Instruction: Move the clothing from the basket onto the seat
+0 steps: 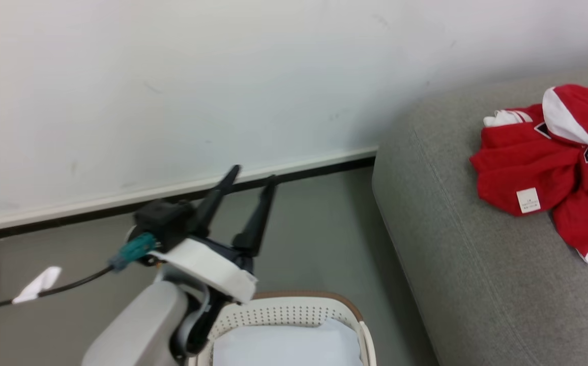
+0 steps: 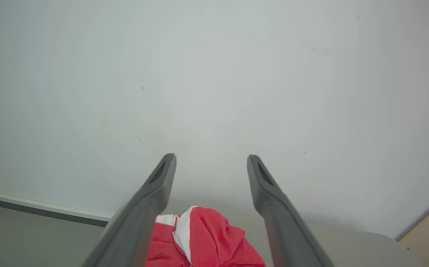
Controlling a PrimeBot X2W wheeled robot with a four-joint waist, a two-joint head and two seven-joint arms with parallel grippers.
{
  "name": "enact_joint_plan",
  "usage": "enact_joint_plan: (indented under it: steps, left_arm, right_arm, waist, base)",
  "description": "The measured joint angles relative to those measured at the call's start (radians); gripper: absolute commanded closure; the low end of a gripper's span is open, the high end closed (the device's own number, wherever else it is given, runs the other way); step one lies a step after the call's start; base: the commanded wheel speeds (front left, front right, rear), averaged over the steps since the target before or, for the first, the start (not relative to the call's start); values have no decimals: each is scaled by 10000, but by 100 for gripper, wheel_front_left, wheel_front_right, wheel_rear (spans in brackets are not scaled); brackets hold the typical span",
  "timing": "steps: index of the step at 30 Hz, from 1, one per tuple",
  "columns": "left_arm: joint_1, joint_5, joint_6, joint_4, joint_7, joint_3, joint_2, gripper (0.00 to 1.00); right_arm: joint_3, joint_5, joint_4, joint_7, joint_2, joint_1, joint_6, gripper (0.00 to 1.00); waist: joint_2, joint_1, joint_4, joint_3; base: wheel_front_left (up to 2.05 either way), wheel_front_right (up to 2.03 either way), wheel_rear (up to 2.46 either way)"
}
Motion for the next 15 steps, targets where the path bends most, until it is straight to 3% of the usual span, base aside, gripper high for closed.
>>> enact_joint_plan:
  steps: [9,15]
  left_arm:
    - [1500,71,380,2,0,1950,274,0]
    - [2557,372,652,-134,-2,3409,245,0]
  right_arm:
    - [-755,-890,-848,-1450,1241,2053,0,0]
    - [-1998,-1260,-1440,-1770,2872,4098,0,0]
  waist:
    - [0,1,473,-787]
    - [0,2,849,-1091]
  base:
    - [0,0,0]
    - [0,0,0]
